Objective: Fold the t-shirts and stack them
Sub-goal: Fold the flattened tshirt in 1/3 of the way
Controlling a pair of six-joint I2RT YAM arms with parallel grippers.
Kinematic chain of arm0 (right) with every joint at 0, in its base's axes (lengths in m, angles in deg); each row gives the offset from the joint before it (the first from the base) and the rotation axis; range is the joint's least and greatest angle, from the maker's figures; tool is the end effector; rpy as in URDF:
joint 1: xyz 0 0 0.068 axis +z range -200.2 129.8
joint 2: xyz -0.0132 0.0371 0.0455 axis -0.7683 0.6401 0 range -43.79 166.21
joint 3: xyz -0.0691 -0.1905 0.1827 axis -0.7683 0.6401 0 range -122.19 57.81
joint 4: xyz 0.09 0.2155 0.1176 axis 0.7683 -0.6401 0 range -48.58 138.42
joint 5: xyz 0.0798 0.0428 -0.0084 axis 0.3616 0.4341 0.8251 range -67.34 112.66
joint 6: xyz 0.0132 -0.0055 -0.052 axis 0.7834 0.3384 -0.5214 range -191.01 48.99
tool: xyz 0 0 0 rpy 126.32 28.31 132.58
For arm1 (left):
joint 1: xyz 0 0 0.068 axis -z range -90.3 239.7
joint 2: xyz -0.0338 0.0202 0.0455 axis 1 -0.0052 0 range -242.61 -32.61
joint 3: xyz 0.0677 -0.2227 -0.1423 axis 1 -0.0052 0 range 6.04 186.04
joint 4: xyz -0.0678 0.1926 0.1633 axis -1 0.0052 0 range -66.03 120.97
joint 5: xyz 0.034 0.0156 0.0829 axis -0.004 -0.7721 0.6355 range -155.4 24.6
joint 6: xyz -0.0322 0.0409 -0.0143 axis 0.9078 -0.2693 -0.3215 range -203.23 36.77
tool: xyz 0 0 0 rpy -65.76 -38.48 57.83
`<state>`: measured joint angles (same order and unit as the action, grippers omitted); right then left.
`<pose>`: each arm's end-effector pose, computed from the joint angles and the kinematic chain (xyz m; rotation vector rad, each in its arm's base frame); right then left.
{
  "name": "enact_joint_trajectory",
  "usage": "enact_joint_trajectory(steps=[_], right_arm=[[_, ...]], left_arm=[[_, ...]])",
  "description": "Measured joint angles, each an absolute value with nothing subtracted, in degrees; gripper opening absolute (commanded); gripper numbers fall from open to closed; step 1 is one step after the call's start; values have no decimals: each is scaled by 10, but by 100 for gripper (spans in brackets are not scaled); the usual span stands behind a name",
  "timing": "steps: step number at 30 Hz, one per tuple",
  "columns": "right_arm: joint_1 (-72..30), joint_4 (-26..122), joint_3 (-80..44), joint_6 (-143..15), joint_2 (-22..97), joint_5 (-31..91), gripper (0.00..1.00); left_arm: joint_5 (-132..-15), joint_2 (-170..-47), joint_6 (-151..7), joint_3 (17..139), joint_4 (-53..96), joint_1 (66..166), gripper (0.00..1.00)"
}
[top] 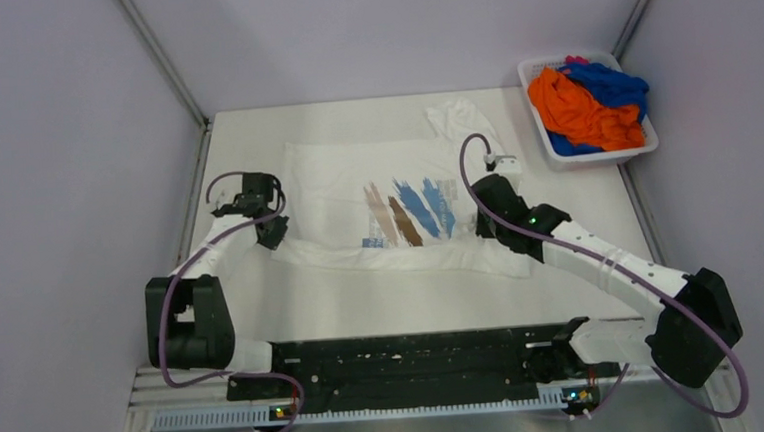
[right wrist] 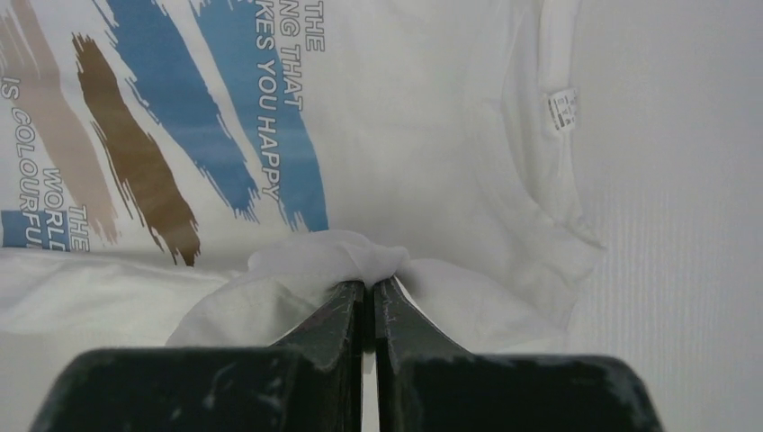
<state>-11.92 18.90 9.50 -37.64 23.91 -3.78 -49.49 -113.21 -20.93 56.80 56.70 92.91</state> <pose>0.1986 0.1365 0.2532 0.1041 2.3102 0.0665 0.2693 -0.0054 0.2080 -1.3553 2.2117 -0.0377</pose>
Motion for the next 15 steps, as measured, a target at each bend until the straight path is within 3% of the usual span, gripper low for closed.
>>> enact_joint_trajectory(steps=[15], right_arm=[[-208,264,27,-496,339,-9,0]], left_arm=[[-485,-1181,-219,622,539,920,0]])
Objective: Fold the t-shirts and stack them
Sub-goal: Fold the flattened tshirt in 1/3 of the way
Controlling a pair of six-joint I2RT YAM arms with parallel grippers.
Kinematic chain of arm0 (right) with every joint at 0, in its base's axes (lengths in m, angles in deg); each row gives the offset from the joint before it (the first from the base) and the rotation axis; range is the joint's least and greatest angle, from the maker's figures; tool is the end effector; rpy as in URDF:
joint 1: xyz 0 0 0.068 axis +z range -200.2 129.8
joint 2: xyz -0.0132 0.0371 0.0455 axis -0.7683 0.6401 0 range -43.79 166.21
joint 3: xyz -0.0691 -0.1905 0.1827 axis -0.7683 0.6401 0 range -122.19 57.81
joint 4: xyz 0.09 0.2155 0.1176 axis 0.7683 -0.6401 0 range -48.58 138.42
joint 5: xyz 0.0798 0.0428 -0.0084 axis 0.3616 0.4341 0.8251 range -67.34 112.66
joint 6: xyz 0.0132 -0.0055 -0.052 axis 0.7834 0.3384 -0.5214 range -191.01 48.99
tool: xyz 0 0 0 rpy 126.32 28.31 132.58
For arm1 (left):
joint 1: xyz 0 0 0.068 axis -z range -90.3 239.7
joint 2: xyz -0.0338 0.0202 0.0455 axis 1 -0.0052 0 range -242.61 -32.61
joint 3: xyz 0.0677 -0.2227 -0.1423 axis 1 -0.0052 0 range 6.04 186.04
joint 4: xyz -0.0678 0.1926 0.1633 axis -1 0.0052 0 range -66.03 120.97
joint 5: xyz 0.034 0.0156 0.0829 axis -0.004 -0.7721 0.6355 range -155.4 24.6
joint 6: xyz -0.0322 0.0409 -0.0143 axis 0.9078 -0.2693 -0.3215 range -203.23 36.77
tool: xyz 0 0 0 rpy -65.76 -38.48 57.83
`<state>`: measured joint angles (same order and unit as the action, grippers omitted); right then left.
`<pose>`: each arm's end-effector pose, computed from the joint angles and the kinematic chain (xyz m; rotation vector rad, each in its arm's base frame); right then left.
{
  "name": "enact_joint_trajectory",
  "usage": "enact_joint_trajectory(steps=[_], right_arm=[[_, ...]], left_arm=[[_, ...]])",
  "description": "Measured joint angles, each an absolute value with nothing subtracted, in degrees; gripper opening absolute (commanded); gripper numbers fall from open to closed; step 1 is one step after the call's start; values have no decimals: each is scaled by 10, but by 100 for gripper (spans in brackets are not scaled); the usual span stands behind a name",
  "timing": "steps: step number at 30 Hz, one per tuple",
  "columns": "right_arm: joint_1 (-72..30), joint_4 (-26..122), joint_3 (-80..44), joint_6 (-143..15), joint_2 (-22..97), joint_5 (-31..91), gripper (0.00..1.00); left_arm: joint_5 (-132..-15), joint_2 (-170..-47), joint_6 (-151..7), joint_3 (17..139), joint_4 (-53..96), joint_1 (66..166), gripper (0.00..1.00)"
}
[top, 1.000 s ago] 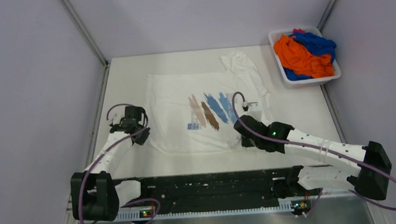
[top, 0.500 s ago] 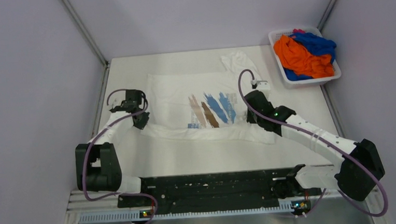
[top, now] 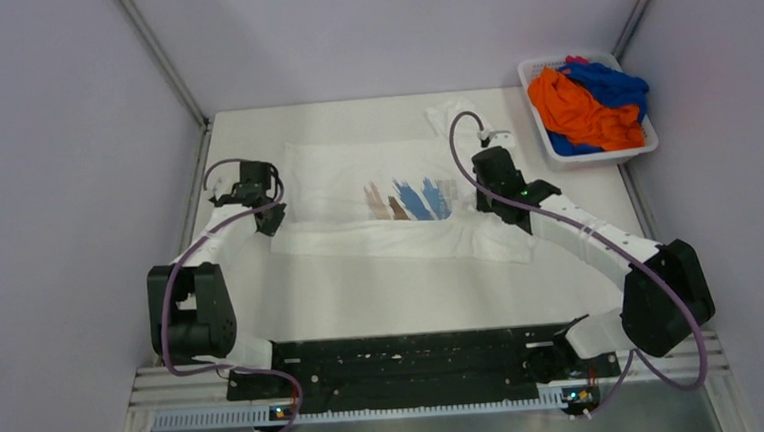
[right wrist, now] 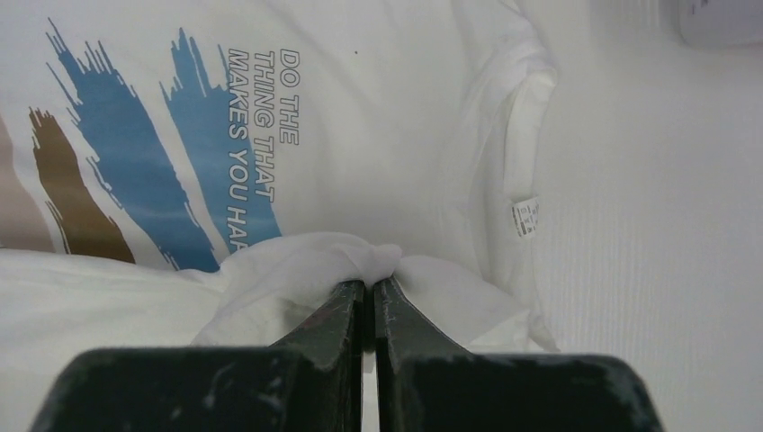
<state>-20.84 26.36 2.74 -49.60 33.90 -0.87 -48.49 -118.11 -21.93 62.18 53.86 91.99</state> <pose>0.2587 0.1292 0.2576 0.0395 2.2712 -0.0209 0.2977 -0.0016 0.2159 -1.3385 2.1548 -0.0470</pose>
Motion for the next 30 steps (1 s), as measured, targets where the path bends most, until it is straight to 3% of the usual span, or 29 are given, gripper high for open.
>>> enact_joint_trajectory(steps=[6,11,13,14,15,16,20,26,30], right_arm=[[-217,287,0,-563,398,0,0],[-228,313,-33,-623,461,4,8],[-233,318,-57,-637,495,3,25],[-235,319,-67,-640,509,2,70],[-237,321,-81,-646,526,-2,94],[-239,323,-92,-645,540,-7,98],[-245,324,-137,-645,572,-41,99],[-250,334,-130,-598,529,-66,99],[-250,353,-47,-556,431,28,99]], left_arm=[[-482,-1183,-227,622,518,919,0],[-482,-1211,-227,623,507,919,2],[-481,-1227,-227,629,513,918,28],[-480,-1232,-228,634,517,917,44],[-480,-1235,-227,637,520,917,55],[-480,-1235,-230,640,523,916,62],[-480,-1227,-232,652,522,913,84],[-491,-1166,-252,659,525,913,92],[-526,-1134,-275,662,525,913,95]])
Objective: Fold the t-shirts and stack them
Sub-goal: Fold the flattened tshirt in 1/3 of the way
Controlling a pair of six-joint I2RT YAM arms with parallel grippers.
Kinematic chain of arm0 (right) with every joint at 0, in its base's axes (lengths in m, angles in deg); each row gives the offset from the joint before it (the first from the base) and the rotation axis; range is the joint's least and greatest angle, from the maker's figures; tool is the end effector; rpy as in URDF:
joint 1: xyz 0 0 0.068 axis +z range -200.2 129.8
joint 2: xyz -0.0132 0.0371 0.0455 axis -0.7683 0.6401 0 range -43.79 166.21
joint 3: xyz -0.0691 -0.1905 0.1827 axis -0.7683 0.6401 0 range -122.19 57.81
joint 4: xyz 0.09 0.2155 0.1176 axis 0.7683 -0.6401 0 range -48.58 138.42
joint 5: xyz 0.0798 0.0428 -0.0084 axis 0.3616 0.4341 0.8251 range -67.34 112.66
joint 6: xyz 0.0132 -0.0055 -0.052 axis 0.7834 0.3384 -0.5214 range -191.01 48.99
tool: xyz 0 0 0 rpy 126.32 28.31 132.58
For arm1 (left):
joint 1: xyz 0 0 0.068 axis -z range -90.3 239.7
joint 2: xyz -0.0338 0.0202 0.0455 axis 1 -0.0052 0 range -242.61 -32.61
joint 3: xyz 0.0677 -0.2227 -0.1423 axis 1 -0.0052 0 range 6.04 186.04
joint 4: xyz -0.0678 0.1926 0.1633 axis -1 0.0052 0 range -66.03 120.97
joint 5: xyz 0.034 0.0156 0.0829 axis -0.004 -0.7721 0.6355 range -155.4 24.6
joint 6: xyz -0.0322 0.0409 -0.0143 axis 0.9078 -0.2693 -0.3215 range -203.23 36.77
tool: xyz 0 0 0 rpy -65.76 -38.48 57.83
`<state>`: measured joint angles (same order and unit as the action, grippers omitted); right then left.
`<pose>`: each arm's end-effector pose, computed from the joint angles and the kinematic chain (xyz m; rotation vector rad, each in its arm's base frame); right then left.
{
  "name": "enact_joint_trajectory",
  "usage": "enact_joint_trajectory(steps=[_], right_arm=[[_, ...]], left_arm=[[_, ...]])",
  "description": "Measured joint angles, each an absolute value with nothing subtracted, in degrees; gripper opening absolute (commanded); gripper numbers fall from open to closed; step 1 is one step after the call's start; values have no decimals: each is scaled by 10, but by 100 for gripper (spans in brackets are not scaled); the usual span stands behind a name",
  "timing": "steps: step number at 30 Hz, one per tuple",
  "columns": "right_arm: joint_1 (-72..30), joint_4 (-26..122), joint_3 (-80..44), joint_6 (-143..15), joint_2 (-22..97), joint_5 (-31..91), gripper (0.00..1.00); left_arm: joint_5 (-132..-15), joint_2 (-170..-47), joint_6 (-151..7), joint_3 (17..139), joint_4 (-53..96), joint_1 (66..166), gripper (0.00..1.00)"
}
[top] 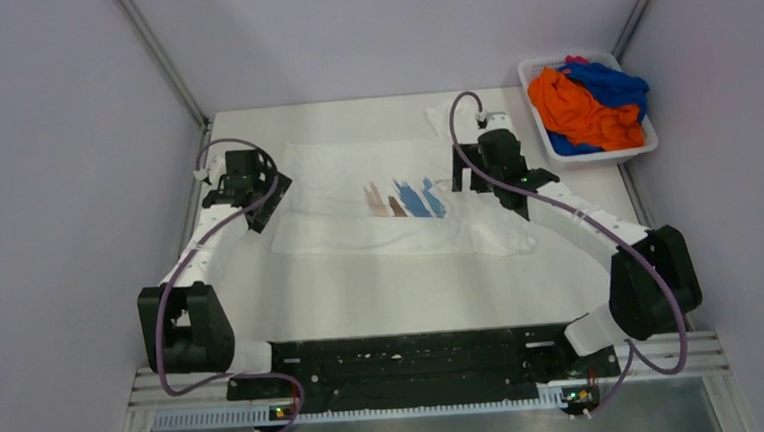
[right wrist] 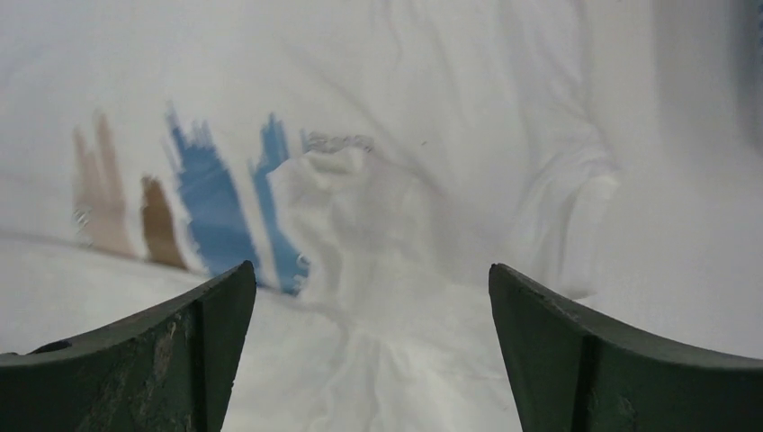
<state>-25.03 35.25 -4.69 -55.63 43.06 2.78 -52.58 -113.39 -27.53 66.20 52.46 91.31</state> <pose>0.3118 0.1331 0.2653 0.0017 2.1807 0.0139 0.2994 -0.0006 0.2617 -1.1839 2.0973 -0.1930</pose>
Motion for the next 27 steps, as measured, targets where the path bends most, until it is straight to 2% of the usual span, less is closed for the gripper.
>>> enact_joint_trajectory(steps=[5,11,17,27], right_arm=[[-251,406,55,-508,379,193,99],[-251,422,84,-484,430,263,99],[-251,447,65,-484,500,252,99],[-266,520,-13,-493,604,126,99]], left_arm=[[-602,-1142,-301,652,505,913,97],[-690,-1215,-322,640,480,915,97],[-708,-1262,-329,627,477,916,98],[-682,-1262,-345,625,485,916,98]])
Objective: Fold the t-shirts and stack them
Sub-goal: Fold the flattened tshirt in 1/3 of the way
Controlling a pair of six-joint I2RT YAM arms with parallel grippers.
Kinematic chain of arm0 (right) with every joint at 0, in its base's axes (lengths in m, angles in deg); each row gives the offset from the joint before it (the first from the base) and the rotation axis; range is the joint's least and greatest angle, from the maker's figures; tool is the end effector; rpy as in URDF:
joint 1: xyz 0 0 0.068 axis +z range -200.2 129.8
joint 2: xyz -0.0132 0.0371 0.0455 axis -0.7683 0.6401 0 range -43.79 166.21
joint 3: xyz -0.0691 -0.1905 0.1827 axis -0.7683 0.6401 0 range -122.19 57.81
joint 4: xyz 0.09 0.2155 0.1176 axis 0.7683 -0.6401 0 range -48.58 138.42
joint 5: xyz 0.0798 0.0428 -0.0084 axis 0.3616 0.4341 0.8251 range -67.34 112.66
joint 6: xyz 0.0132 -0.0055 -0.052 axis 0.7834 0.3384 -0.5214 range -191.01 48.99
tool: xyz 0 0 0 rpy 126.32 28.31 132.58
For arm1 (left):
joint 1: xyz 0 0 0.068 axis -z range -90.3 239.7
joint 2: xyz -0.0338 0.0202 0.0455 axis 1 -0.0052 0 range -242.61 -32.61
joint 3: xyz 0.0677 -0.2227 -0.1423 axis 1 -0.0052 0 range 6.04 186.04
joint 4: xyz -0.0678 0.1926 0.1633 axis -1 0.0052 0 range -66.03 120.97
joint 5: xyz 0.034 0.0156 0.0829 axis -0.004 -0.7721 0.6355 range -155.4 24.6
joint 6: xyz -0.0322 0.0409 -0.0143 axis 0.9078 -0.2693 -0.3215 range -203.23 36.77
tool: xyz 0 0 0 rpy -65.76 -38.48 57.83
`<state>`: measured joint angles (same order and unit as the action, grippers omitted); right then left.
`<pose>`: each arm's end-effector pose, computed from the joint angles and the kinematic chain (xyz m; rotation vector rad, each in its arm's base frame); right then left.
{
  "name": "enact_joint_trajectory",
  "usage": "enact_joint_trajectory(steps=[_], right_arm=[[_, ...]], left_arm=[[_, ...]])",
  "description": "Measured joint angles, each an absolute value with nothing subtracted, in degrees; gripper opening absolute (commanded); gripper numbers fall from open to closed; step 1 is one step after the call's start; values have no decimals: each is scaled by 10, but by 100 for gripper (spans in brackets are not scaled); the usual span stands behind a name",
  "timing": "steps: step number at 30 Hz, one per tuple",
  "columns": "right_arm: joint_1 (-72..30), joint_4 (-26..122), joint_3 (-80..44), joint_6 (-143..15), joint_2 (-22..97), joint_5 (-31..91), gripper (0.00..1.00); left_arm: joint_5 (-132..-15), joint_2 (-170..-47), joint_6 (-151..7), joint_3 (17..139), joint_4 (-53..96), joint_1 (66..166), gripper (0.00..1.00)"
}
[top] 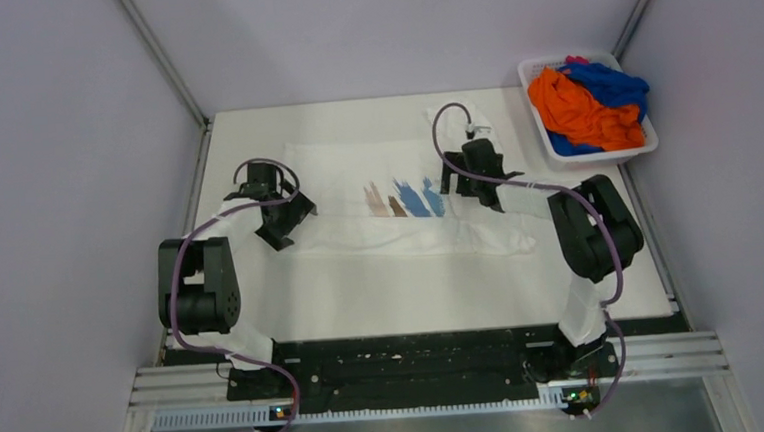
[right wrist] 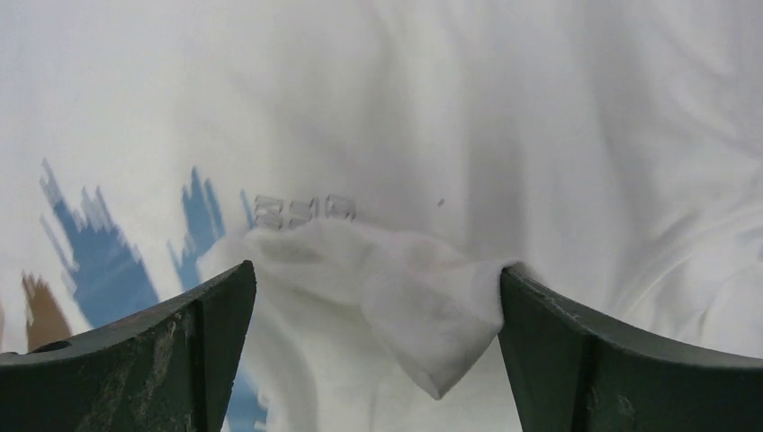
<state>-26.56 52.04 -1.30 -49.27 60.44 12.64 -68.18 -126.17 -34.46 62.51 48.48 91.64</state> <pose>0.3525 0.1475 0.1659 0.0525 2.2903 0.2125 0.3199 -0.0126 0.1807 -1.0548 2.4772 -0.3508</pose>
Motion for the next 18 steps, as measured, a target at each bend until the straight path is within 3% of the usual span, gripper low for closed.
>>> enact_joint_trajectory(steps=[10,18], right_arm=[[-359,565,-102,-473,656,66,99],[-333,506,-36,-443,526,102,99]], left_arm=[[-670,-1259,-354,623,497,916,98],[-670,-1230,-354,622,499,917,98]])
